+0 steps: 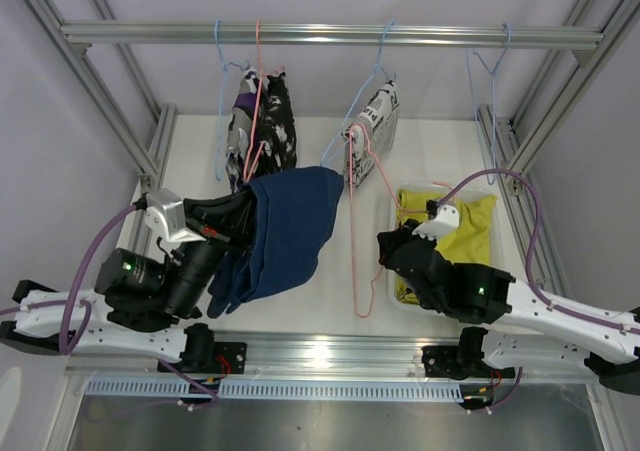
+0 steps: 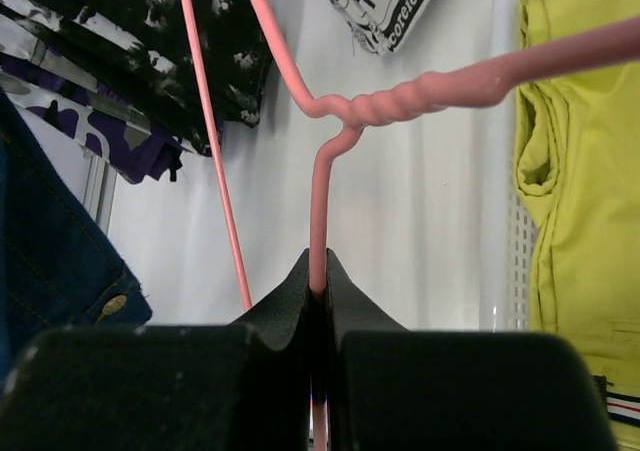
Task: Remove the trousers from the hanger
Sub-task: Remove the trousers from the hanger, then place the trousers in the bin.
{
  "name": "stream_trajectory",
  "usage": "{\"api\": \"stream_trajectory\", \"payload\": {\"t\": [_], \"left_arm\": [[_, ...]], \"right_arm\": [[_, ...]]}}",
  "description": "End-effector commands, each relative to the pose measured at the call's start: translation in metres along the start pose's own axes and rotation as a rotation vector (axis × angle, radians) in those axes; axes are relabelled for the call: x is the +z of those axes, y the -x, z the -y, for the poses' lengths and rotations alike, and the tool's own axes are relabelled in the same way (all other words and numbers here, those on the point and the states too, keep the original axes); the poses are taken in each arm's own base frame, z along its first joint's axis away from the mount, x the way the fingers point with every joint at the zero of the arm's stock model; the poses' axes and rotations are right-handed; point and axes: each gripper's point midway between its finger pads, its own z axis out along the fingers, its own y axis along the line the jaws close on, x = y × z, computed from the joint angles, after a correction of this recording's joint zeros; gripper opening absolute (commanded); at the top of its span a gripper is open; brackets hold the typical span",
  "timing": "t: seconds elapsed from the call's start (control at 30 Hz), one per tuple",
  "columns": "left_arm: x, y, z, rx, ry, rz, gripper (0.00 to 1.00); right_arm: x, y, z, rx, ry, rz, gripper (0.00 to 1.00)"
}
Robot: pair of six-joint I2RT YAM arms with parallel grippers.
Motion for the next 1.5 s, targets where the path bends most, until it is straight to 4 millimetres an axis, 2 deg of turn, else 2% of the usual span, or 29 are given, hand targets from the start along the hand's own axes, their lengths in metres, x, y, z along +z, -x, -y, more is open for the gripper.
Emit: {"api": "stream_trajectory", "payload": {"t": [0.0, 0.03, 0.23, 0.27, 0.4, 0.57, 0.7, 0.8, 0.83, 0.9, 0.93, 1.03, 1.1, 1.13, 1.2, 1.27, 1.3, 1.37, 1.4, 1.47], "left_arm": [[-0.004, 0.011, 0.015, -0.079, -0.097, -0.03, 0.0], [-0.007, 0.012, 0.013, -0.095, -0.103, -0.033, 0.01], [-0.023, -0.012, 0.015, -0.105, -0.165, -0.108, 0.01], [-0.027, -0.016, 0.015, -0.112, -0.182, -0.118, 0.0], [-0.041, -0.032, 0.019, -0.137, -0.244, -0.168, 0.01], [-0.055, -0.066, 0.023, -0.155, -0.276, -0.24, 0.01], [-0.054, -0.086, 0.033, -0.164, -0.275, -0.267, 0.01], [-0.046, -0.089, 0.043, -0.182, -0.274, -0.252, 0.0], [-0.042, -0.099, 0.051, -0.165, -0.276, -0.264, 0.01], [-0.033, -0.096, 0.063, -0.17, -0.288, -0.243, 0.0], [-0.027, -0.104, 0.075, -0.154, -0.298, -0.256, 0.01], [-0.011, -0.091, 0.1, -0.169, -0.337, -0.221, 0.01], [0.0, -0.098, 0.119, -0.146, -0.355, -0.228, 0.0], [0.008, -0.087, 0.126, -0.161, -0.359, -0.201, 0.01], [0.019, -0.089, 0.143, -0.144, -0.378, -0.196, 0.01], [0.032, -0.065, 0.156, -0.165, -0.386, -0.147, 0.01], [0.037, -0.072, 0.163, -0.151, -0.389, -0.156, 0.0], [0.047, -0.049, 0.173, -0.168, -0.408, -0.107, 0.01], [0.05, -0.054, 0.18, -0.155, -0.415, -0.112, 0.01], [0.059, -0.031, 0.188, -0.173, -0.428, -0.07, 0.0]], "right_arm": [[-0.009, 0.02, 0.007, 0.038, 0.001, 0.045, 0.0], [-0.015, 0.027, 0.007, 0.049, 0.016, 0.055, 0.0], [-0.035, 0.062, 0.016, 0.006, 0.007, 0.106, 0.0], [-0.04, 0.077, 0.013, 0.018, 0.013, 0.13, 0.0], [-0.053, 0.105, 0.01, 0.0, 0.012, 0.169, 0.0], [-0.066, 0.137, 0.01, -0.046, -0.011, 0.22, 0.0], [-0.08, 0.172, 0.001, -0.061, -0.019, 0.269, 0.0], [-0.085, 0.183, -0.003, -0.089, -0.015, 0.277, 0.0], [-0.087, 0.187, -0.006, -0.086, -0.009, 0.276, 0.0], [-0.087, 0.188, -0.008, -0.094, -0.004, 0.269, 0.0], [-0.088, 0.188, -0.008, -0.101, -0.002, 0.266, 0.0], [-0.09, 0.191, -0.008, -0.103, 0.001, 0.265, 0.0], [-0.092, 0.193, -0.007, -0.1, 0.001, 0.267, 0.0], [-0.093, 0.194, -0.006, -0.102, 0.0, 0.268, 0.0], [-0.096, 0.198, -0.004, -0.098, 0.0, 0.272, 0.0], [-0.097, 0.2, -0.001, -0.108, -0.012, 0.276, 0.0], [-0.1, 0.203, 0.0, -0.103, -0.01, 0.28, 0.0], [-0.102, 0.207, 0.005, -0.105, -0.021, 0.29, 0.0], [-0.106, 0.21, 0.008, -0.095, -0.019, 0.297, 0.0], [-0.108, 0.213, 0.01, -0.091, -0.017, 0.306, 0.0]]}}
